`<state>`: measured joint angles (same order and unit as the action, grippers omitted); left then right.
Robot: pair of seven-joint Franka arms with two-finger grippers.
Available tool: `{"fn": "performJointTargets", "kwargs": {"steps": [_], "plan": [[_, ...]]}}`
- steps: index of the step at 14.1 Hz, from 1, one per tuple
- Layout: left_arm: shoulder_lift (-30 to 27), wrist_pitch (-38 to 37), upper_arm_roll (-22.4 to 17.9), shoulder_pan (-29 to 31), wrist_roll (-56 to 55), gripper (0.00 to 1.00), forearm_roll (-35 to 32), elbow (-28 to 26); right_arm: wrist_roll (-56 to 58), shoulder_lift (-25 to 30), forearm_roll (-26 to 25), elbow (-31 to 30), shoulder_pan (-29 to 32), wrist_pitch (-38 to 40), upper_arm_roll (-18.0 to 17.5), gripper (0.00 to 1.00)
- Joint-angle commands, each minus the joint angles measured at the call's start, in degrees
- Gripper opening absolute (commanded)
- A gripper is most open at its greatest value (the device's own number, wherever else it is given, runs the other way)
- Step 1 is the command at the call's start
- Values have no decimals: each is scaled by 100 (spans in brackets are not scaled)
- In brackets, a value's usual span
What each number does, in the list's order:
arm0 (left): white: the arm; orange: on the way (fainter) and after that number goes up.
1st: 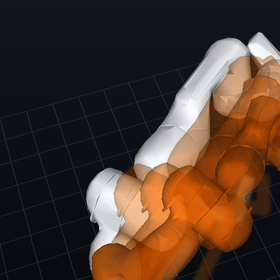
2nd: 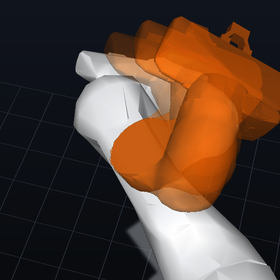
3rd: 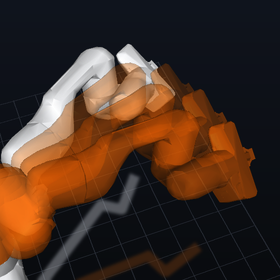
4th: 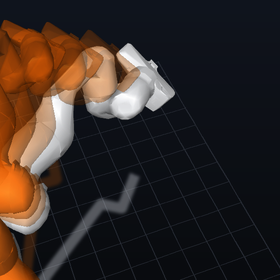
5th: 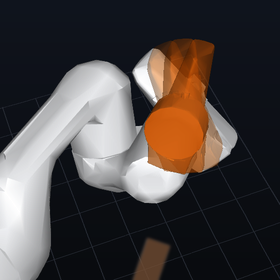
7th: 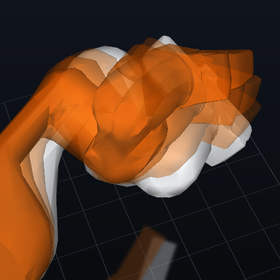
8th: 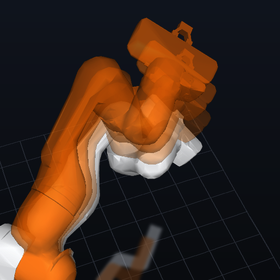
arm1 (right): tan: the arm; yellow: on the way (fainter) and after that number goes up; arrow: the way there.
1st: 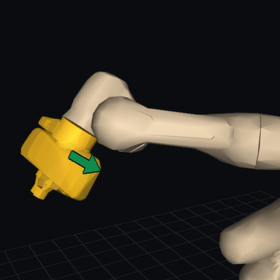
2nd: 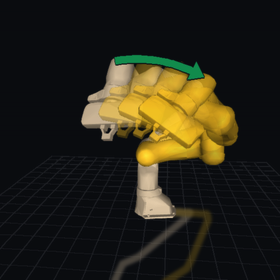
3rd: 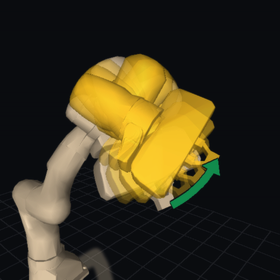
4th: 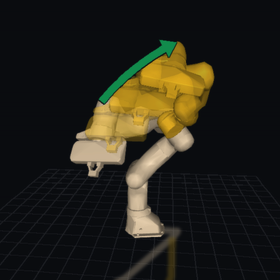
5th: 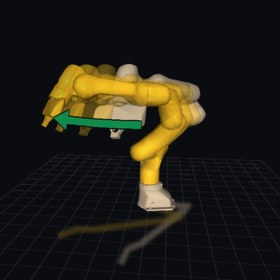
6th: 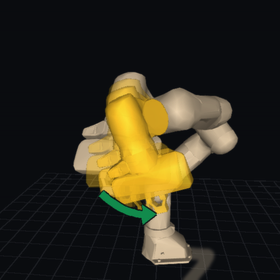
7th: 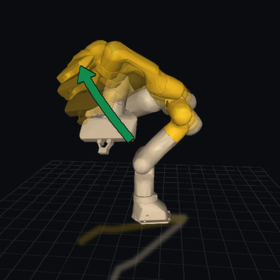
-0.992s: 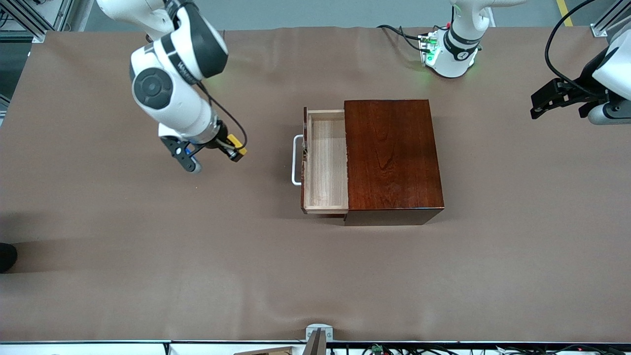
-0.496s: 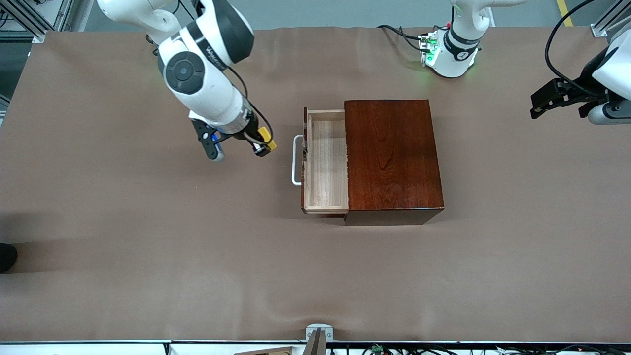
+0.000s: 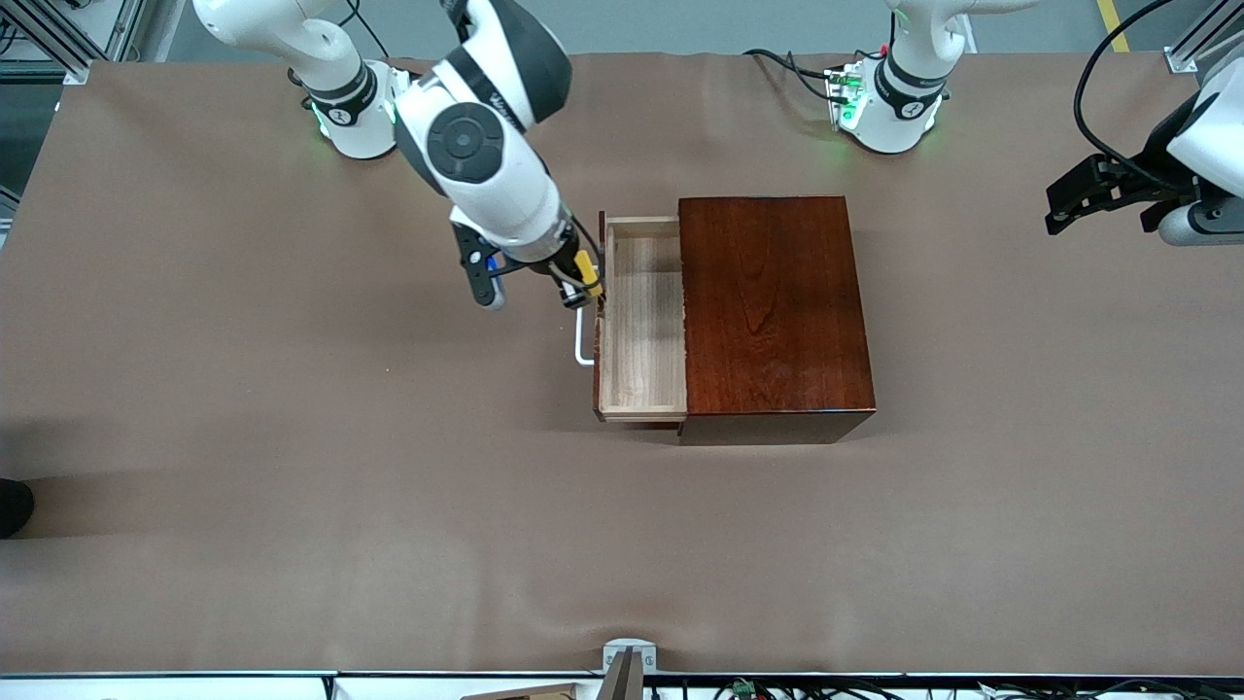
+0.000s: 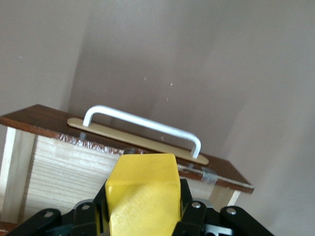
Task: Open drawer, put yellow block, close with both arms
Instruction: 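Carry the yellow cube over the open drawer with the right gripper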
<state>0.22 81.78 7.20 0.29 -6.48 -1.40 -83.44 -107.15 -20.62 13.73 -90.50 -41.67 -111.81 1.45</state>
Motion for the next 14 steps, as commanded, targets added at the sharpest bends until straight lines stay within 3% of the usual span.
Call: {"fn": "performJointTargets", "kwargs": {"steps": [1,14], "plan": [[-145,-4,36,76,59,100,114,-111,-446,-406,-55,497,-201,81,83,0],[-145,-65,53,76,50,100,114,-120,-947,-1083,-213,480,-632,-683,75,0]]}}
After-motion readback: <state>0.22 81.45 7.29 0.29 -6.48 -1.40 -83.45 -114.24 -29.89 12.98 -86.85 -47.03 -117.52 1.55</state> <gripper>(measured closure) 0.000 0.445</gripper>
